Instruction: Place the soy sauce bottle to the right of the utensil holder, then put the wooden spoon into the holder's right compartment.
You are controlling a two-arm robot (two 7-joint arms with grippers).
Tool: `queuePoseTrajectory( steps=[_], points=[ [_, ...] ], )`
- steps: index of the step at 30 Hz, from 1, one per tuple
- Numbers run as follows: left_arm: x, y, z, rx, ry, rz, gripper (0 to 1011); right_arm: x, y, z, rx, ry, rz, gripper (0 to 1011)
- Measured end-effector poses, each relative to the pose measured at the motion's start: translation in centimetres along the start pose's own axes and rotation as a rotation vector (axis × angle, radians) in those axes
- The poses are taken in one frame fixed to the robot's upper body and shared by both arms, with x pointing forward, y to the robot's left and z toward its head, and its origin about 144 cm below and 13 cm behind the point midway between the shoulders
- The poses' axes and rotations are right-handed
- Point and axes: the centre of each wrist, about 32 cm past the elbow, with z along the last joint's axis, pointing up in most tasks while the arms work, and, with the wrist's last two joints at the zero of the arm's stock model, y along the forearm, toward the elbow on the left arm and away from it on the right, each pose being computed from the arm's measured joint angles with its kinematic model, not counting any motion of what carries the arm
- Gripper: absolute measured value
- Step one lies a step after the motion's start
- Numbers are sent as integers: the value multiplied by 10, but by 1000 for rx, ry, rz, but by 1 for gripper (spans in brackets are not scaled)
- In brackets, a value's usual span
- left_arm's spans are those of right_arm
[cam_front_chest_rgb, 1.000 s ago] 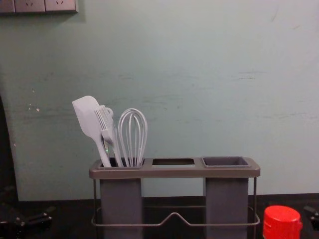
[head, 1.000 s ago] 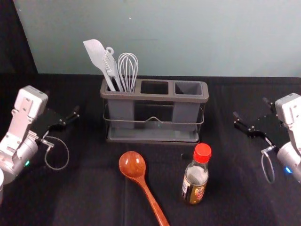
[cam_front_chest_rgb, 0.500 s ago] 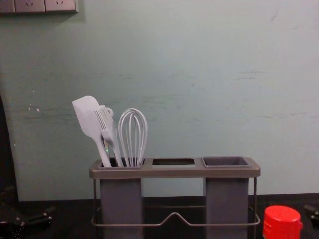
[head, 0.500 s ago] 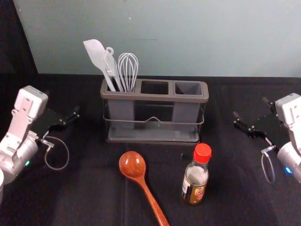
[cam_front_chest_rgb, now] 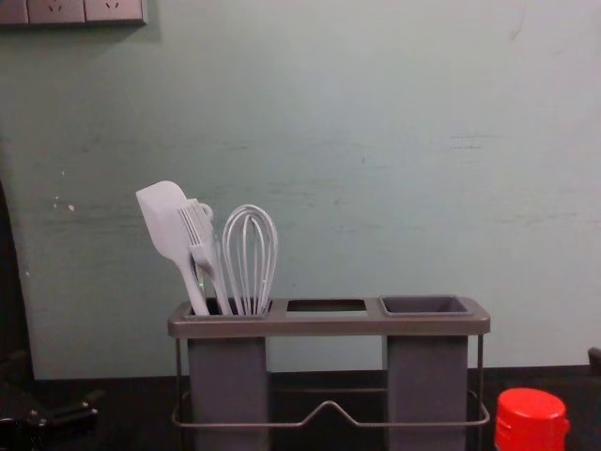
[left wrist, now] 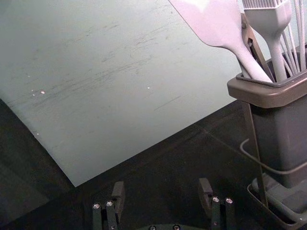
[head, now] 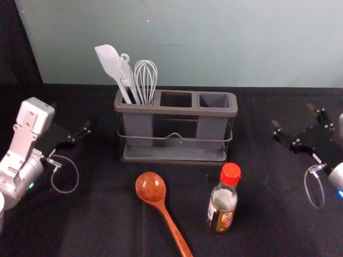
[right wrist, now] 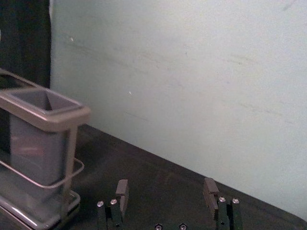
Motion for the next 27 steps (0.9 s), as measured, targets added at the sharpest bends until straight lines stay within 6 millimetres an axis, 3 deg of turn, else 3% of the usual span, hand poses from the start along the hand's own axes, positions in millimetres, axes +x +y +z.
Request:
queuePoseTrajectory(
  steps=[16,27],
  points=[
    [0,0,0,0,0,0,1005,30,-41,32,103,47,191,1003],
    [0,0,0,0,0,0,1005,46,-48,46,80,173,417,1002]
  ],
)
